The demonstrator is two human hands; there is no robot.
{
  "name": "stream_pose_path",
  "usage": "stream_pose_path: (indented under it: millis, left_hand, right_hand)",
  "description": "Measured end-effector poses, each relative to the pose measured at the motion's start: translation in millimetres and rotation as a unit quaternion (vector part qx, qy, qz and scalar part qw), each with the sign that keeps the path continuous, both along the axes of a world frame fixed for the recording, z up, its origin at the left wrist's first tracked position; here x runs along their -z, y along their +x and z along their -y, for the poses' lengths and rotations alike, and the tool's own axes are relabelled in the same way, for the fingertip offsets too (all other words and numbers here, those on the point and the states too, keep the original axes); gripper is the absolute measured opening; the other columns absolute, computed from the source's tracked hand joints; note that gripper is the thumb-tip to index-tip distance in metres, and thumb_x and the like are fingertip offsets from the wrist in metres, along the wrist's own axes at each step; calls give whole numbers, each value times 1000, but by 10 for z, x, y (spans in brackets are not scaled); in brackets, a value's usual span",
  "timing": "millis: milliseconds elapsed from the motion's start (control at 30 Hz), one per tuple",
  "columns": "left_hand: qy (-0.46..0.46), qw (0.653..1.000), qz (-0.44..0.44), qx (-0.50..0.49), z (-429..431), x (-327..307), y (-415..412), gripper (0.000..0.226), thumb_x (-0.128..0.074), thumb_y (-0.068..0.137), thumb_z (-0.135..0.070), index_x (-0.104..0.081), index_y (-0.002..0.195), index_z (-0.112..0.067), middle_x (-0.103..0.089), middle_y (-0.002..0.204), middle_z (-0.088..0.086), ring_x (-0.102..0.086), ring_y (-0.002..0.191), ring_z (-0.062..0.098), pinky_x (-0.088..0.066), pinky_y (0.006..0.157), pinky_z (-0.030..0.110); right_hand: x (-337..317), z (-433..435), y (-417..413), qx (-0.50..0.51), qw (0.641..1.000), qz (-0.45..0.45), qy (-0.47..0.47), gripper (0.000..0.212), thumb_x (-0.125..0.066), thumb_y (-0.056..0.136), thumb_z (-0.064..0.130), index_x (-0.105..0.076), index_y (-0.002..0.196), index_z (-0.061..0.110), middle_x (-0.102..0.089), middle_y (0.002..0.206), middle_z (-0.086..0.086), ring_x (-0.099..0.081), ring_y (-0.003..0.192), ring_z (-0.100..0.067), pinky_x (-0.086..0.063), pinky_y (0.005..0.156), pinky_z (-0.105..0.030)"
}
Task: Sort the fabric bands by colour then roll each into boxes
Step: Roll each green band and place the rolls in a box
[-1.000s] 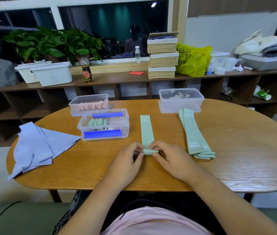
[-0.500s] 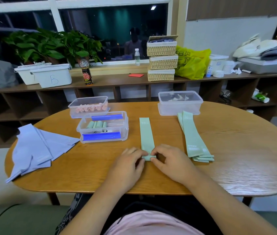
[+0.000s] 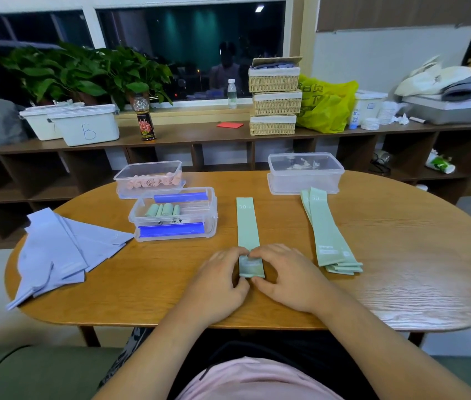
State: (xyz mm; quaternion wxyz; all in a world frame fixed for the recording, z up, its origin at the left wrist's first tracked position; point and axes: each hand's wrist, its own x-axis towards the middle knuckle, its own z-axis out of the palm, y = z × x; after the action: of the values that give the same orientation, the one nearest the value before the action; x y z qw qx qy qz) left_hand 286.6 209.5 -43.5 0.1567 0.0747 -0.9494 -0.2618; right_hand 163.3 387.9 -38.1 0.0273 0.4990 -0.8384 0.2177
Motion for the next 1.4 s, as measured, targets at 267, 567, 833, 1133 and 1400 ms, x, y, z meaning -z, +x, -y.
stream_pose_path:
  millis: [267,567,833,1133,1400]
  left_hand:
    - [11,999,-36,-1,12,22,0,39,-60,101,-34,-50,138,-42,-58,131,-19,-52,125,2,-48,107,32]
    - [-47,996,-70,1,-25,34,14,37,-60,104,-27,-54,139,-36,-56,131,-23,-47,124,-2,-43,99,18]
    - [-59,996,-69,-13,-13,85,-21,23,-61,103,-30,-67,125,-34,-54,119,-19,-50,116,7,-49,95,30]
    - [-50,996,-74,-6,13,103,-40,11,-68,99,-29,-70,109,-33,-58,105,-21,-52,107,4,-48,91,29]
    - [-40,996,-74,-6,19,97,-31,14,-69,96,-30,-68,109,-35,-58,102,-22,-50,104,1,-51,91,31]
  right_hand:
    - [27,12,-22,14,999,31,-42,26,-46,110,46,-55,134,40,-65,125,22,-55,119,0,-48,103,-34]
    - [42,48,-43,34,996,38,-73,11,-53,108,43,-56,119,42,-64,106,20,-58,104,-1,-54,90,-35]
    - [47,43,-65,8,998,29,-61,21,-53,107,47,-68,120,41,-68,114,25,-53,113,1,-51,99,-37]
    - [34,-20,-38,-17,996,35,-78,22,-68,98,36,-77,118,40,-56,108,27,-49,110,1,-47,96,-24]
    - [26,-30,-33,-28,997,30,-71,24,-68,99,34,-77,121,39,-57,99,24,-49,102,-3,-47,90,-26]
